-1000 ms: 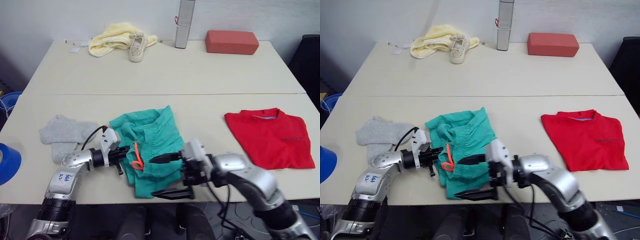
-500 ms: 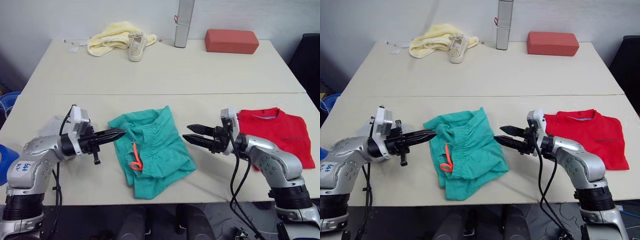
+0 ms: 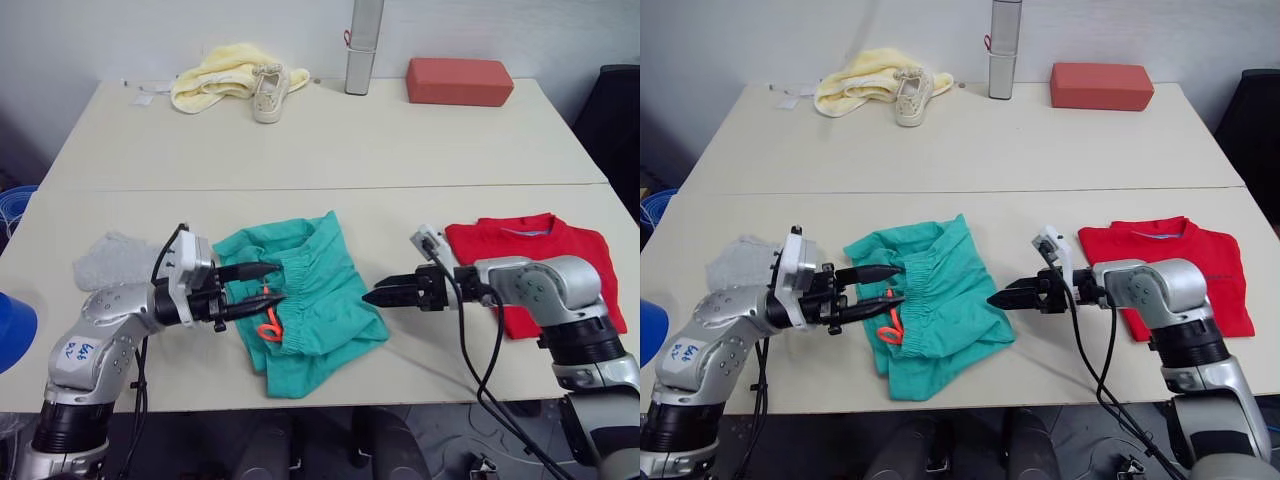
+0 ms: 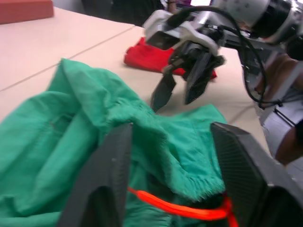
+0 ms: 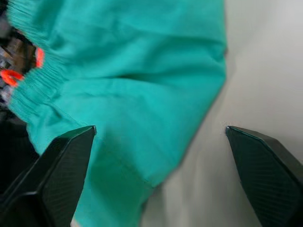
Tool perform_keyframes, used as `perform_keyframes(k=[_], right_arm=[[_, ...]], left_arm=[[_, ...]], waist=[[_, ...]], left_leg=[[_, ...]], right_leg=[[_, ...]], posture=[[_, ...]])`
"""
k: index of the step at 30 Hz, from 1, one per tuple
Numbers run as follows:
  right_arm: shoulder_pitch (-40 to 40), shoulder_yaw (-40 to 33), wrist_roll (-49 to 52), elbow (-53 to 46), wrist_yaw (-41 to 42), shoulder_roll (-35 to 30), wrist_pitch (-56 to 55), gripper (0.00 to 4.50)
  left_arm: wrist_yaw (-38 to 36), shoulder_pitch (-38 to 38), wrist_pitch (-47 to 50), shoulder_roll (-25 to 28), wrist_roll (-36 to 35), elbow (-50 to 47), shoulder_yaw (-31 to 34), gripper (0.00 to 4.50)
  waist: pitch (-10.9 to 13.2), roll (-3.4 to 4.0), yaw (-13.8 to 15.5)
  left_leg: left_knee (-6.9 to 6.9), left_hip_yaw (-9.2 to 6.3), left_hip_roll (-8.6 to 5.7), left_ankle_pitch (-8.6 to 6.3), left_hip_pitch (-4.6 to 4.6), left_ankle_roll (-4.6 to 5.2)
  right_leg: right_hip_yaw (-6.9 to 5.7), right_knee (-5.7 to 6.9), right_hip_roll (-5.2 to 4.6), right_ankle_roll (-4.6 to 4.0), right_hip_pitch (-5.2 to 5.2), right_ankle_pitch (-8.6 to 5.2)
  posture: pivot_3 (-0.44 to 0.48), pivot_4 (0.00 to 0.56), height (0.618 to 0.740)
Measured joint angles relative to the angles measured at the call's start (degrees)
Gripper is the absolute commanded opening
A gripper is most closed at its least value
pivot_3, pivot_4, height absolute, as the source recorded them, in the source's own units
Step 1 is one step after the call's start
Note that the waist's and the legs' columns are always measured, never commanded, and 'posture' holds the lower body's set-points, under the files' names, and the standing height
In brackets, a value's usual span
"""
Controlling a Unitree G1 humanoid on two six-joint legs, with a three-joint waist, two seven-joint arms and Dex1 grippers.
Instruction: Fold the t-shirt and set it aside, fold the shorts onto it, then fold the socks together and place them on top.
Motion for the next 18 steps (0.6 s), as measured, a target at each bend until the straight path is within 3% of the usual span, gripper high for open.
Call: perform_keyframes(k=[8, 11, 18], right_arm=[[-4.67, 0.17, -0.96, 4.19, -0.26, 6.16, 6.83, 4.5], [-5.89, 1.51, -1.69, 5.36, -0.23, 8.82, 7.57, 3.86], [-6.42, -2.04, -4.24, 12.1, -3.85, 15.07, 6.06, 1.33]], left_arm=[[0.12, 3.16, -1.61, -0.07, -0.02, -1.83, -0.21, 3.42], [0.63, 3.68, -2.46, -0.13, 0.0, -2.12, -0.16, 3.44], [1.07, 4.6, -4.38, -0.12, 0.2, -2.1, -0.16, 3.44]], waist=[[-0.02, -0.03, -0.42], [-0.02, -0.03, -0.7], [-0.04, -0.06, -1.54]], left_leg=[[-0.05, 0.0, 0.02, 0.0, 0.02, -0.02], [-0.09, 0.0, 0.02, 0.01, 0.03, -0.02], [-0.25, 0.04, 0.03, 0.08, 0.06, -0.07]], right_leg=[[0.01, 0.02, 0.01, -0.02, -0.01, 0.01], [-0.01, 0.02, 0.02, -0.03, 0.0, 0.01], [0.01, 0.23, 0.11, -0.03, -0.02, 0.01]], posture=[[0.0, 0.15, 0.74], [0.0, 0.15, 0.74], [0.0, 0.15, 0.74]])
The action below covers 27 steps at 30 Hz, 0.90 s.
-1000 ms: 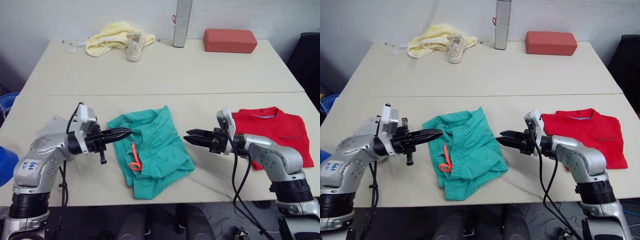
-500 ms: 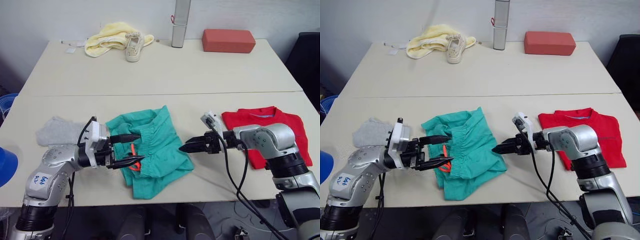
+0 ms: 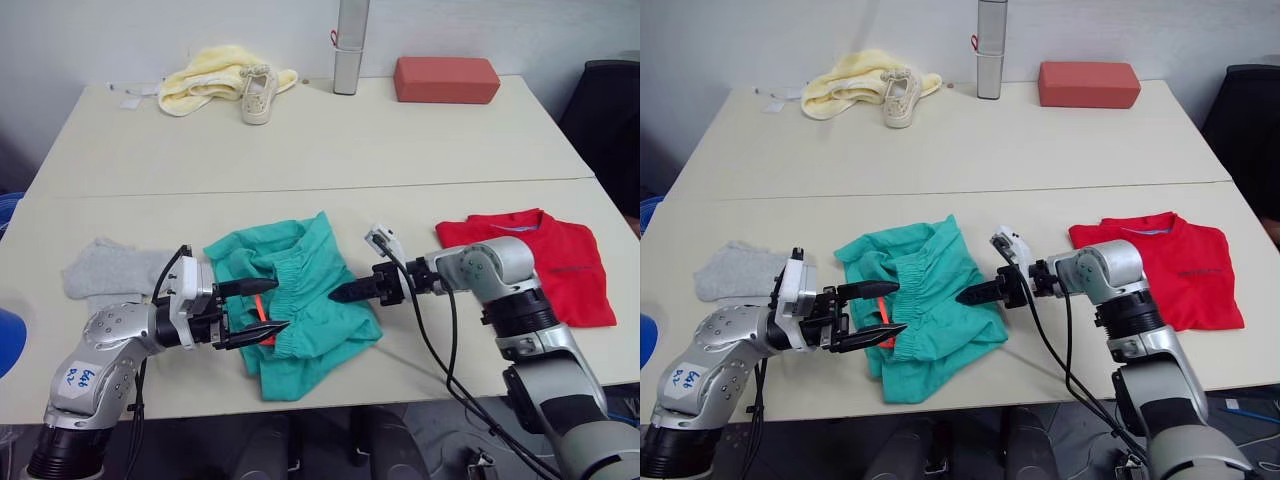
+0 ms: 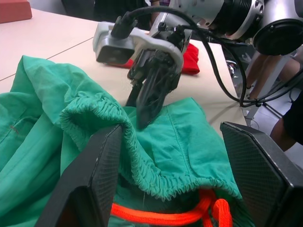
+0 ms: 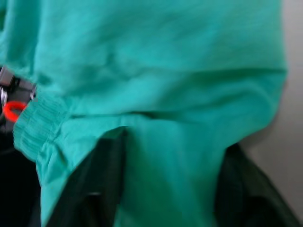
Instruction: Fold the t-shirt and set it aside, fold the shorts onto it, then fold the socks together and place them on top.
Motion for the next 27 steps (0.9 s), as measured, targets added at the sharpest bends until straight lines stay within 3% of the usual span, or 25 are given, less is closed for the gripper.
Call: perform_keyframes(k=[4, 9, 15, 23, 27], right_arm=[[0.33, -5.11, 1.2, 0.35, -1.89, 0.63, 1.59, 0.02], [6.67, -14.73, 3.12, -7.28, -7.3, -2.59, 6.92, 0.02], [14.03, -26.81, 5.49, -17.66, -13.95, -3.18, 15.83, 0.02], [18.44, -31.95, 9.61, -25.7, -20.91, -2.35, 17.18, 0.02], [19.44, -33.1, 13.18, -25.89, -21.83, -3.13, 17.22, 0.89]], left_arm=[[-0.15, 0.22, -1.15, 0.06, 0.15, 0.37, -0.02, 3.44], [-0.9, 0.21, -2.46, 0.16, 0.59, 1.69, 0.01, 3.44], [-1.87, 0.08, -3.82, 0.2, 1.1, 2.85, -0.02, 3.44], [-3.25, -0.29, -4.8, 0.35, 1.3, 5.06, 0.01, 3.44], [-3.29, -0.39, -2.47, 0.53, 0.26, 5.09, 0.1, 3.97]], waist=[[0.0, 0.0, 0.22], [0.0, -0.01, 1.77], [0.01, 0.02, 1.69], [0.02, 0.03, 1.51], [0.02, 0.03, 1.6]], left_leg=[[-0.03, 0.0, -0.01, 0.04, 0.0, 0.0], [-0.07, -0.05, -0.07, 0.01, -0.06, 0.04], [-0.39, -0.03, -0.07, 0.04, -0.08, 0.0], [-0.4, 0.04, -0.06, 0.07, -0.04, 0.02], [-0.4, 0.03, -0.06, 0.07, -0.03, 0.03]], right_leg=[[0.01, -0.01, -0.02, 0.0, 0.01, 0.0], [-0.02, -0.18, -0.12, 0.03, 0.02, 0.02], [-0.03, -0.35, -0.05, 0.03, -0.06, 0.02], [0.04, -0.37, 0.0, 0.03, -0.05, 0.02], [0.05, -0.34, 0.0, 0.03, -0.05, 0.03]], posture=[[0.0, 0.15, 0.74], [0.0, 0.15, 0.74], [0.0, 0.15, 0.74], [0.0, 0.15, 0.74], [0.0, 0.15, 0.74]])
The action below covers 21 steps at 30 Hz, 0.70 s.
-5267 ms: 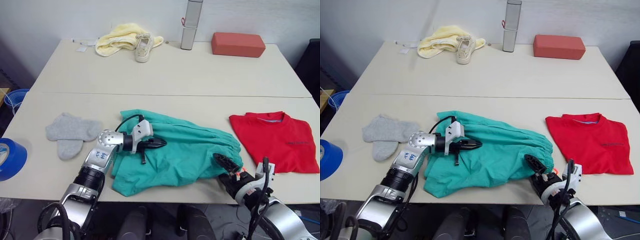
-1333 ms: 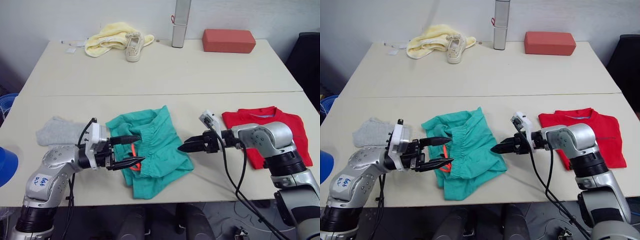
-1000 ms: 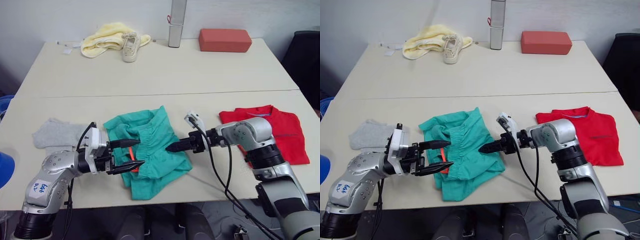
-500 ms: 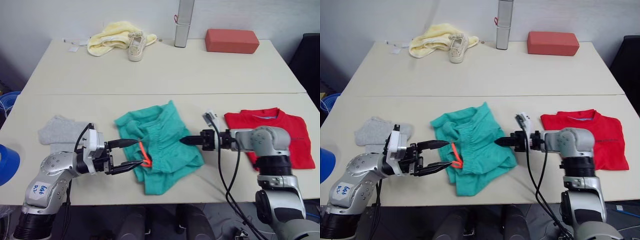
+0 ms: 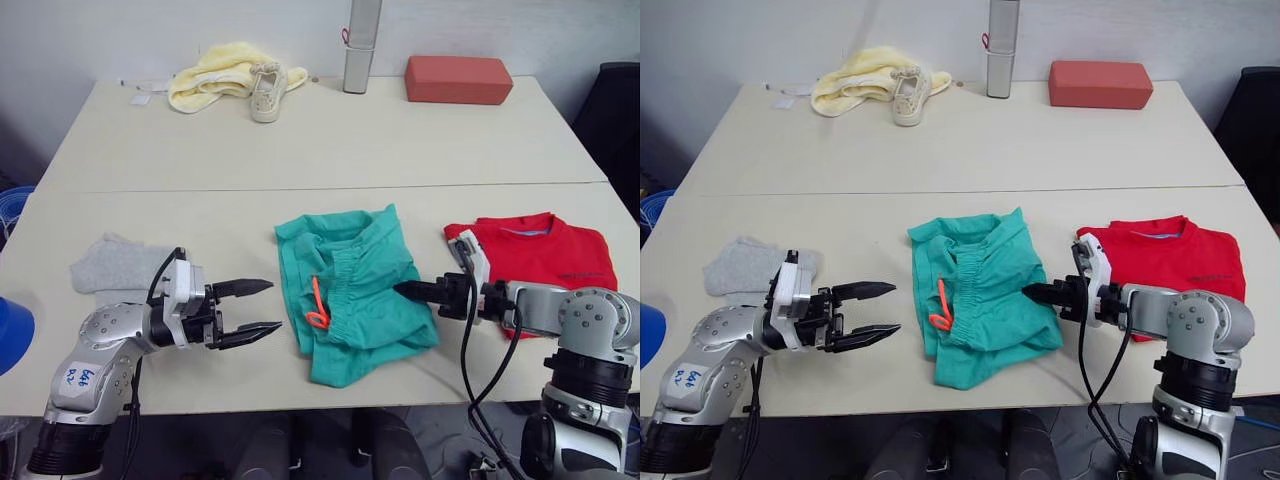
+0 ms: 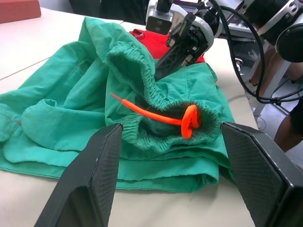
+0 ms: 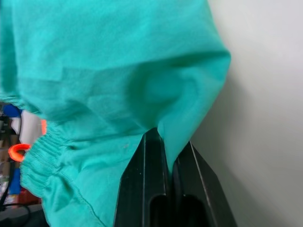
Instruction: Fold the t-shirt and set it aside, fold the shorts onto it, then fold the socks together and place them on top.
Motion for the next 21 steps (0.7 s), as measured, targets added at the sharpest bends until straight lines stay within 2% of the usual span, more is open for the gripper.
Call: perform_keyframes(k=[2, 4, 8, 10, 13, 15, 18, 21], right_arm=[[0.78, 0.0, 1.14, -0.3, 0.26, -2.15, -0.04, 1.64], [1.62, -0.39, 1.07, -1.33, 0.95, -4.18, -1.28, 2.28], [8.01, 2.18, -1.76, -4.09, 12.1, -16.3, -14.35, 2.28], [9.51, 1.27, -2.46, -4.12, 19.8, -18.38, -23.03, 2.28], [10.15, 0.72, -1.89, -4.95, 27.39, -17.1, -33.46, 1.68], [11.8, 2.15, -3.18, -6.93, 30.21, -15.14, -40.41, 0.97], [17.0, 12.71, -11.67, -10.67, 36.45, -14.56, -54.83, 0.0], [18.75, 19.78, -19.1, -8.64, 37.11, -11.12, -64.88, 0.0]], left_arm=[[0.23, -0.02, 1.5, 0.95, -0.39, 0.07, 0.38, 4.5], [0.41, -0.68, 1.72, 1.21, -0.41, 0.11, 1.02, 4.5], [-0.59, -2.17, 2.64, 1.44, -0.97, -0.08, 0.97, 4.5], [-0.42, -4.44, 4.37, 0.72, -2.46, -0.07, 0.89, 4.5], [0.38, -9.0, 7.24, -0.19, -4.29, -0.28, 0.46, 3.89], [0.76, -13.04, 8.34, -0.27, -2.53, 0.32, -2.64, 3.25], [2.09, -20.57, 9.26, -3.91, 0.11, 1.94, -8.15, 2.28], [2.22, -25.53, 8.64, -9.53, 3.17, 4.23, -14.46, 1.29]], waist=[[0.01, 0.01, 0.15], [0.01, 0.01, 0.1], [0.01, 0.02, 0.41], [0.01, 0.0, 0.36], [0.01, -0.01, 0.02], [0.01, -0.01, 0.23], [0.01, -0.02, 1.22], [-0.01, -0.04, 1.64]], left_leg=[[0.0, -0.01, 0.0, 0.02, -0.01, 0.04], [0.0, 0.01, 0.0, 0.01, -0.01, 0.04], [0.0, 0.03, -0.02, 0.02, -0.03, 0.19], [0.02, 0.05, -0.01, 0.14, -0.01, 0.39], [0.03, 0.16, 0.01, 0.18, 0.17, 0.36], [0.03, 0.15, 0.0, 0.22, 0.19, 0.26], [0.06, 0.16, -0.04, 0.14, 0.2, 0.02], [0.12, 0.29, -0.15, 0.22, 0.18, 0.16]], right_leg=[[0.0, -0.02, -0.01, 0.0, 0.0, 0.0], [0.01, -0.03, -0.01, 0.0, 0.0, 0.0], [-0.05, -0.18, 0.07, 0.07, 0.08, 0.04], [-0.04, -0.18, 0.15, 0.12, 0.13, 0.06], [0.11, -0.11, 0.17, 0.14, 0.18, 0.07], [0.09, -0.11, 0.17, 0.13, 0.19, 0.08], [0.11, -0.08, 0.17, 0.14, 0.19, 0.1], [0.07, 0.0, 0.23, 0.27, 0.2, 0.24]], posture=[[0.0, 0.15, 0.74], [0.0, 0.15, 0.74], [0.0, 0.15, 0.74], [0.0, 0.15, 0.74], [0.0, 0.15, 0.74], [0.0, 0.15, 0.74], [0.0, 0.15, 0.74], [0.0, 0.15, 0.74]])
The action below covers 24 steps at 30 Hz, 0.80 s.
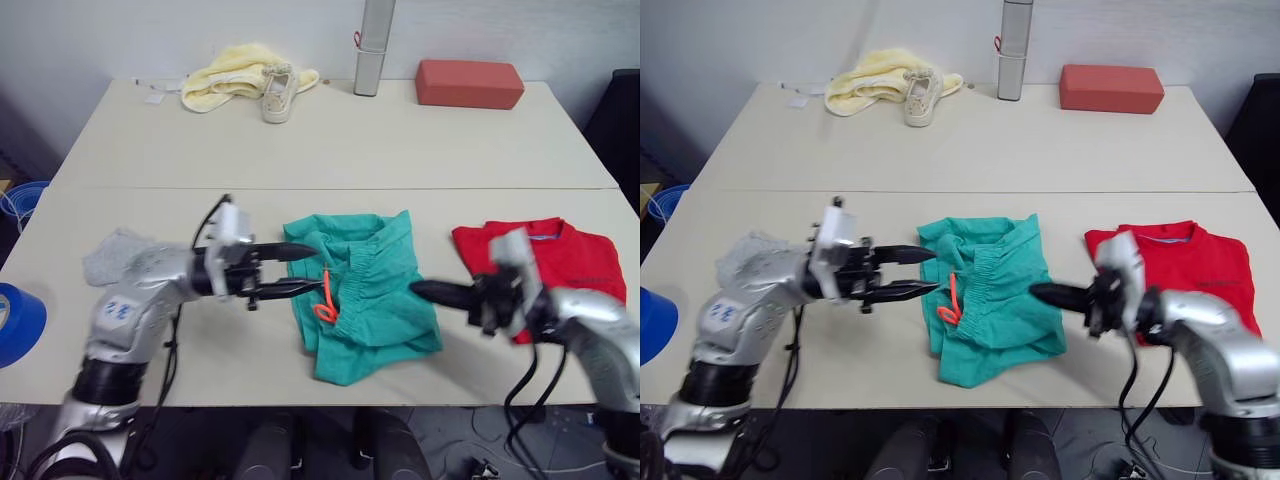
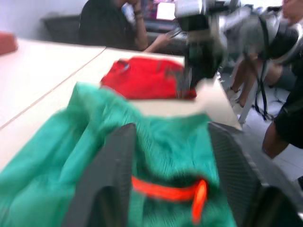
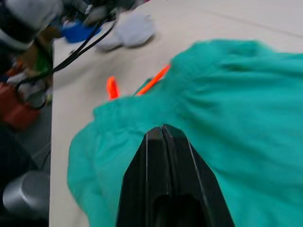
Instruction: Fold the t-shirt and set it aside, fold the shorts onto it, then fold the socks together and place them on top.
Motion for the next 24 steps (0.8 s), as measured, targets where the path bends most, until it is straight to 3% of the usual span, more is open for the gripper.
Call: perform_keyframes(k=[3, 4, 7, 15, 24], right_arm=[[0.16, 4.42, -5.63, 3.87, -0.92, 2.69, -7.54, 0.0], [0.42, 5.13, -7.39, 4.99, -1.52, 3.58, -9.82, 0.0], [2.39, 7.82, -11.57, 6.85, -3.25, 4.51, -14.42, 0.0], [4.68, 9.64, -14.89, 5.57, -6.72, 5.17, -17.57, 0.0], [10.16, 10.24, -13.5, 1.35, -5.06, 4.2, -22.3, 0.0]], left_arm=[[2.31, -2.64, -0.78, -6.66, 3.31, 4.37, -4.67, 0.21], [3.58, -3.07, -0.94, -8.7, 4.38, 5.61, -5.4, 0.04], [7.61, -4.06, -1.29, -14.02, 7.97, 10.02, -8.05, 0.04], [17.51, -7.18, -8.47, -18.16, 20.62, 28.56, -10.8, 0.04], [25.47, -10.59, -17.96, -20.35, 23.21, 41.97, -3.57, 0.04]], waist=[[0.0, 0.0, -0.01], [0.0, 0.0, -0.01], [0.01, -0.01, 0.02], [0.01, -0.01, 0.06], [-0.02, -0.06, -0.03]], left_leg=[[0.05, 0.07, -0.1, 0.25, -0.04, 0.44], [0.05, 0.07, -0.1, 0.25, -0.06, 0.45], [0.06, 0.03, -0.04, 0.25, -0.06, 0.43], [0.07, -0.03, 0.04, 0.2, 0.01, 0.23], [0.07, -0.03, 0.05, 0.07, 0.06, 0.02]], right_leg=[[0.0, -0.06, -0.03, 0.12, -0.01, 0.08], [0.02, -0.08, -0.08, 0.13, -0.02, 0.09], [0.1, -0.11, -0.12, 0.11, -0.01, 0.08], [0.19, -0.2, -0.21, -0.04, -0.04, 0.1], [0.17, -0.17, -0.23, -0.07, -0.02, 0.12]], posture=[[0.0, 0.15, 0.74], [0.0, 0.15, 0.74], [0.0, 0.15, 0.74], [0.0, 0.15, 0.74], [0.0, 0.15, 0.74]])
